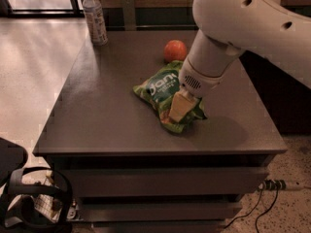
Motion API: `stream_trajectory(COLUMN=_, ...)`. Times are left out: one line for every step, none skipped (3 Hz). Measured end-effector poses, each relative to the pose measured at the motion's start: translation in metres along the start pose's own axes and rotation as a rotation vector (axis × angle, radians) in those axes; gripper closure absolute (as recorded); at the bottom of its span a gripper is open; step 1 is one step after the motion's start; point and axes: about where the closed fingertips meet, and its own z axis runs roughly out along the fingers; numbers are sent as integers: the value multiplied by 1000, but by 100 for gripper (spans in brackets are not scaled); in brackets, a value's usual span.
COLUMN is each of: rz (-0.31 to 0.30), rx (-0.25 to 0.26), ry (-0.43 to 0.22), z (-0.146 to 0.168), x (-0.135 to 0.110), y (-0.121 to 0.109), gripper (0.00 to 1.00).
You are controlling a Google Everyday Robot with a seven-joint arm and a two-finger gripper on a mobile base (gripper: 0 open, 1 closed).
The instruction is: Move green rice chip bag near blue plastic bottle
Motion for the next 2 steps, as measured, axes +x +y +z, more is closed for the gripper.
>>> stream_trajectory(rz=-1, rx=1, ry=0, z=0, x=0, y=1, gripper=98)
stream_trajectory(rz=-2, rx=2, ry=0, z=-1, x=0, y=1, gripper=100)
